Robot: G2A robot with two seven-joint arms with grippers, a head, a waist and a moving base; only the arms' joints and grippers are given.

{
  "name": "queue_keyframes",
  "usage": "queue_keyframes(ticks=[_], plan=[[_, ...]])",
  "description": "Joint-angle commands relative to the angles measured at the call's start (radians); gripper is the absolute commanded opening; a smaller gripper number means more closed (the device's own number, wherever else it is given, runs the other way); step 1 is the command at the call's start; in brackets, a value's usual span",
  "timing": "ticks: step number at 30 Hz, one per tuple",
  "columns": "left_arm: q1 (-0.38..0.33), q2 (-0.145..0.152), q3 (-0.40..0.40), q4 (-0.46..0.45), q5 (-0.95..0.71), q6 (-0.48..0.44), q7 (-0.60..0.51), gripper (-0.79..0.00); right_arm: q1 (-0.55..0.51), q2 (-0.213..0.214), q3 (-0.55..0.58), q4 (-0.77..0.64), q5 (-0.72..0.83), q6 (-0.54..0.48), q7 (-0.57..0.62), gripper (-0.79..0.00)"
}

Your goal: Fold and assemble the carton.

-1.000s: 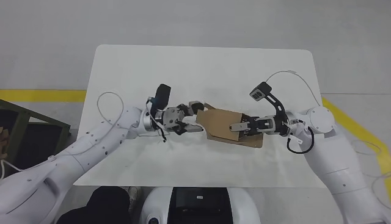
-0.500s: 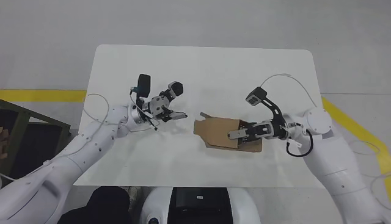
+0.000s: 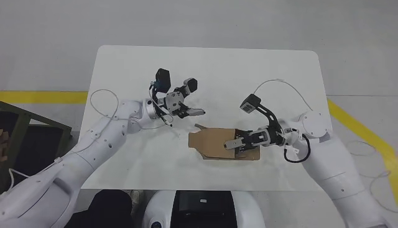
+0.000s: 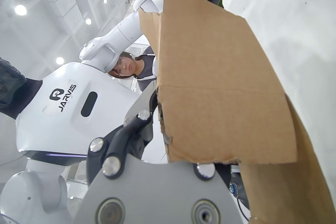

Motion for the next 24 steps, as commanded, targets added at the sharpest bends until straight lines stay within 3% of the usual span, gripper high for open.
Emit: queue_keyframes(ticks=[1, 24], plan=[[0.004, -0.003, -0.008, -0.005, 0.018, -0.007, -0.004, 0.000, 0.003, 0.000, 0.005, 0.010, 0.002, -0.001, -0.008, -0.785], [0.069, -0.024, -0.114, -0.075, 0.107, -0.061, -0.065, 0.000, 0.004, 0.005, 0.036, 0.012, -0.007, 0.023, -0.039, -0.785]])
